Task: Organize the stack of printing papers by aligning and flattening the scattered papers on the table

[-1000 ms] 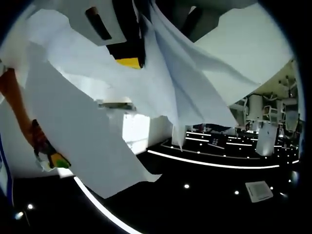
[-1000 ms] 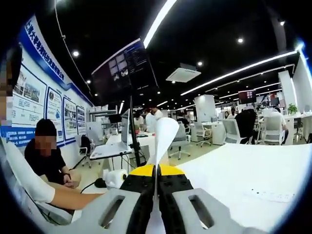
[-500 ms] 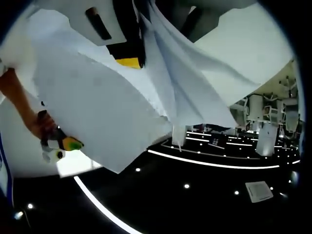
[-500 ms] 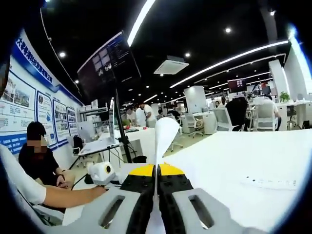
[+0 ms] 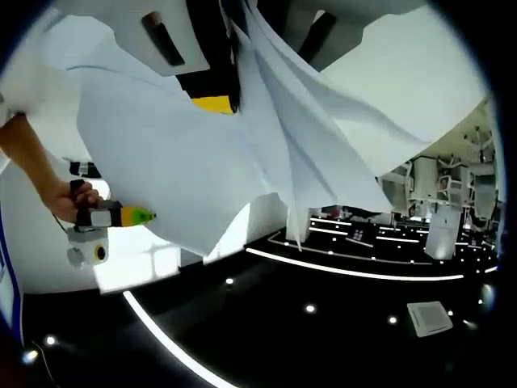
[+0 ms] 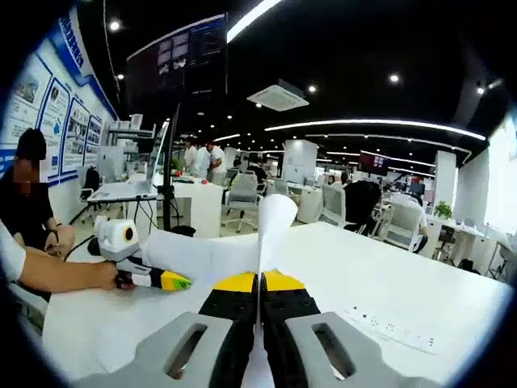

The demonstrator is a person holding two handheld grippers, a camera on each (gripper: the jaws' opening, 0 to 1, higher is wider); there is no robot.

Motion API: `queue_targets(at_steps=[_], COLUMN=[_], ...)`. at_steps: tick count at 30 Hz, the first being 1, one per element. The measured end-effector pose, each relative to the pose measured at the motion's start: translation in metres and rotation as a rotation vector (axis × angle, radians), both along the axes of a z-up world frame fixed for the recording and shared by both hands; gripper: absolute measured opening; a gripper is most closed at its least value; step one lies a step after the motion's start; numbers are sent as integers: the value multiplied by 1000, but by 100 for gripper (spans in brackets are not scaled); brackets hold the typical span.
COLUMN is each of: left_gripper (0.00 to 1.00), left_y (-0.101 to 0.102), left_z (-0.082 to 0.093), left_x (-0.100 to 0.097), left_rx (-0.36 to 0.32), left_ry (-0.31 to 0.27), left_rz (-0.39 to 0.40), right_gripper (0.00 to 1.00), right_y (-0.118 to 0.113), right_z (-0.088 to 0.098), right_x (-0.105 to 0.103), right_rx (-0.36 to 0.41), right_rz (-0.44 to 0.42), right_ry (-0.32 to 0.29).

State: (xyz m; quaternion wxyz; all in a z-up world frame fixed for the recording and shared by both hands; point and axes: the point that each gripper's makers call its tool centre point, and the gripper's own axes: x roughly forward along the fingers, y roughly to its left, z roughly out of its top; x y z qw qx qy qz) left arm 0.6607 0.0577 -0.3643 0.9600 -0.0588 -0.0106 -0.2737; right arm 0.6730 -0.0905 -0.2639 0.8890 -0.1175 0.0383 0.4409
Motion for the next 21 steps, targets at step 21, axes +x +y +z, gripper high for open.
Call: queue_targets(at_steps=[21], left_gripper=[8], left_y=[-1], left_z=[6], left_x=[-4], left_rx=[-57], left_ry=[9], left_rz=[-27], right_gripper=[0], right_y=[-10], right_z=[-14], right_x=[21], right_rx=[-257], right_rz=[-97], right_ry=[-219])
